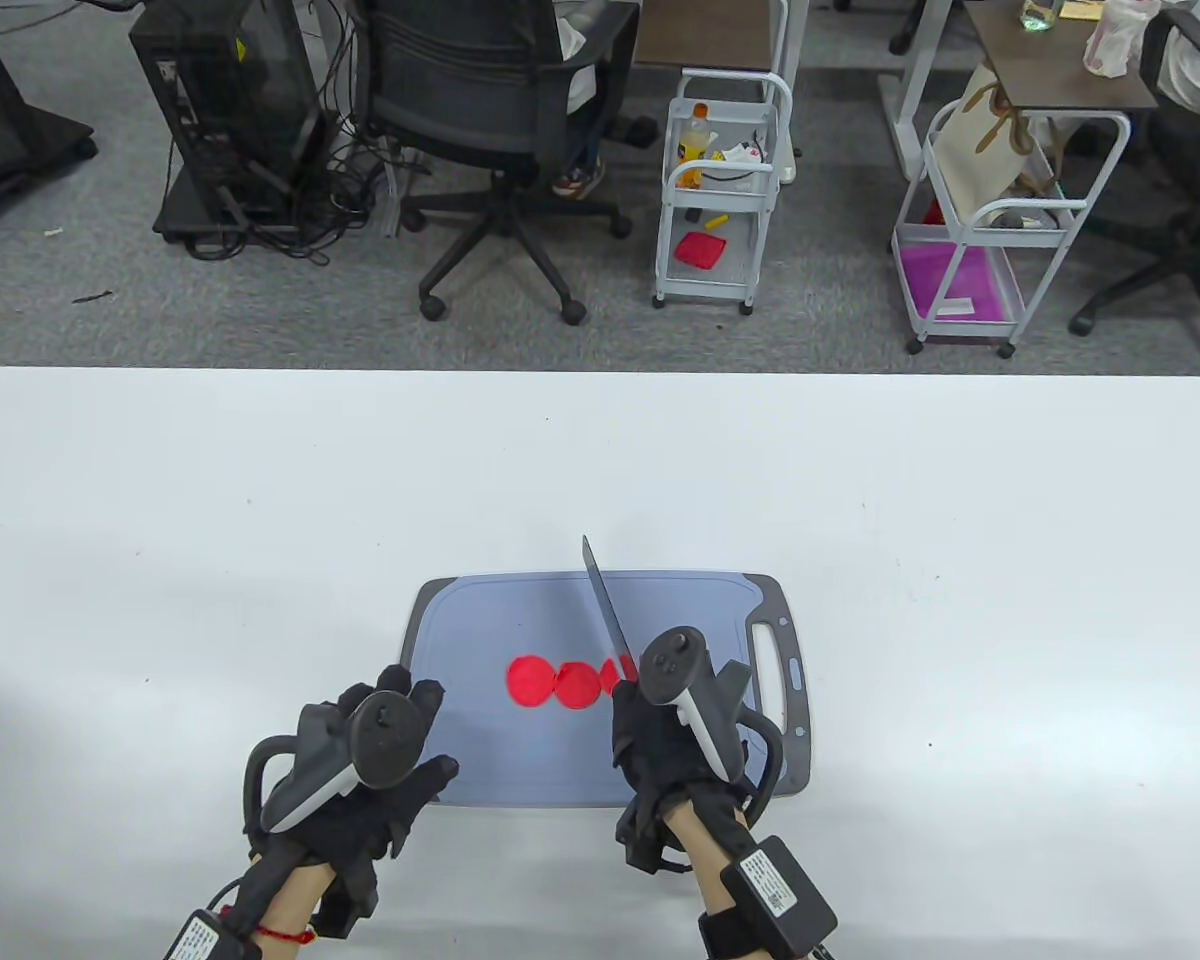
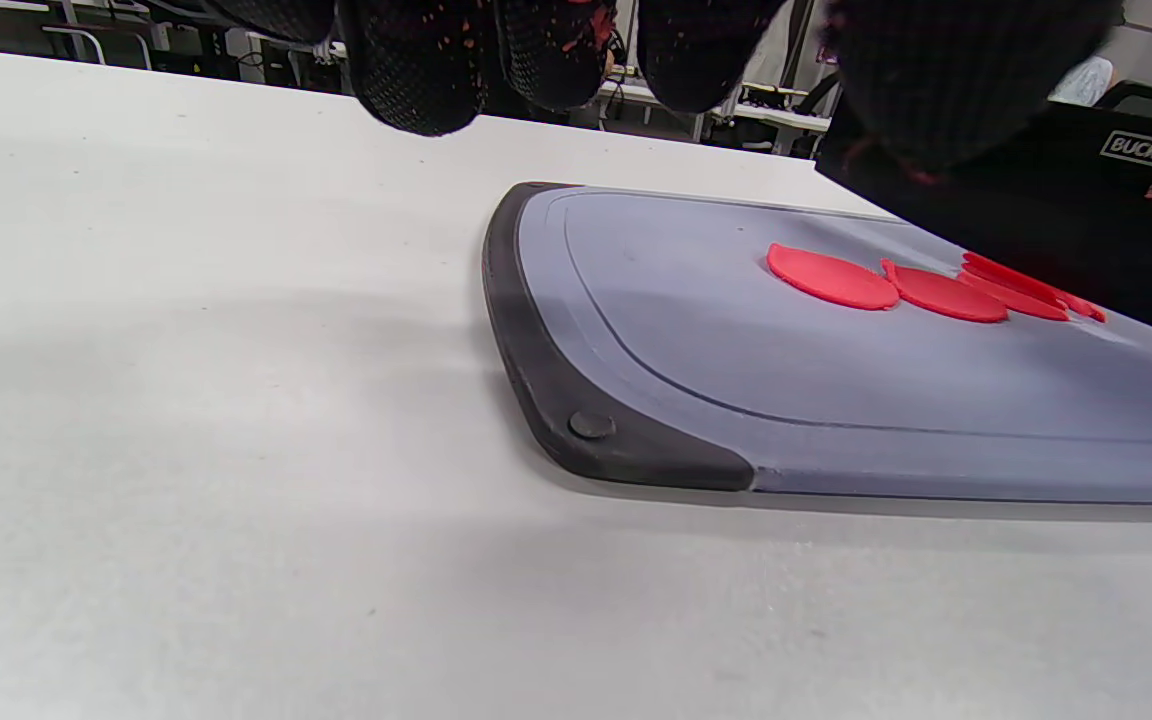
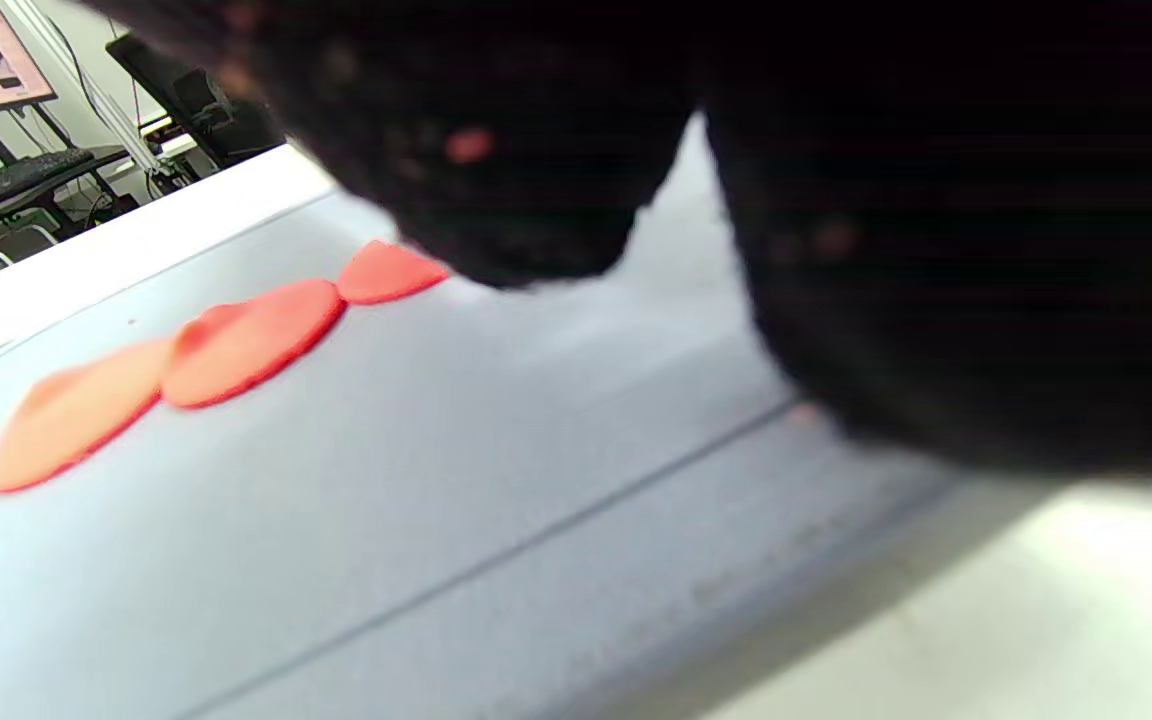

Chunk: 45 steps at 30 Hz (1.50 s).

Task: Chop plasticine discs into granules with repetitive downward strikes

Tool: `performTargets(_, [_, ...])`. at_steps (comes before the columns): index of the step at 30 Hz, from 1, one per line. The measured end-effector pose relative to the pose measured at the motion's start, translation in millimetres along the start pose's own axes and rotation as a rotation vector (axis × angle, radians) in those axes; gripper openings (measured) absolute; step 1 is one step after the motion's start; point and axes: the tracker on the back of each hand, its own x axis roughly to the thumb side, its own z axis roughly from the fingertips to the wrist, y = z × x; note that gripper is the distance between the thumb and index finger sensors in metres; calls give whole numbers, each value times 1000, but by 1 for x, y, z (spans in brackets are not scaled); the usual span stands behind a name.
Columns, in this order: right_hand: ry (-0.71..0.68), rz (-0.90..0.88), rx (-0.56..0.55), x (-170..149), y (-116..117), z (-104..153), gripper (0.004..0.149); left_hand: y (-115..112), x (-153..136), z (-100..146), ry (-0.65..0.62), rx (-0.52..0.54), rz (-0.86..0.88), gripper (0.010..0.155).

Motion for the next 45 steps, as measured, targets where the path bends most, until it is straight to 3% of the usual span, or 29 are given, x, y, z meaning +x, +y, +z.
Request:
performTargets(3, [-20, 21, -6, 6, -2, 6, 55, 2, 1, 1, -5, 10, 8, 78])
performTargets(7, [52, 71, 74, 12, 10, -3, 55, 0, -1, 0, 1, 0, -2, 78])
performTargets(11, [45, 141, 16, 24, 13, -4, 56, 1, -2, 1, 2, 1, 11, 78])
performTargets(15, [47, 162, 44, 22, 10, -1, 56, 1, -2, 1, 5, 0, 10, 78])
performTargets(21, [-3, -24, -16, 12, 13, -15, 55, -1, -1, 0, -1, -9, 6, 78])
performTargets(23, [-22, -39, 14, 8, 5, -13, 55, 0, -1, 0, -9, -9, 7, 78])
performTargets(25, [-48, -115, -25, 7, -7, -4, 55, 2, 0, 0, -14, -2, 20, 78])
performTargets(32, [-19, 14, -10, 10, 1, 6, 55, 1, 1, 1, -10, -4, 6, 78])
performTargets(35, [2, 98, 40, 12, 11, 1, 55, 1, 1, 0, -6, -6, 8, 78])
performTargets(37, [51, 47, 101, 14, 11, -5, 56, 1, 1, 1, -5, -8, 6, 78])
performTargets(39, [38, 74, 58, 18, 13, -7, 56, 0, 2, 1, -8, -17, 9, 78])
performTargets(45, [47, 116, 67, 21, 13, -3, 57, 2, 1, 0, -8, -13, 14, 78])
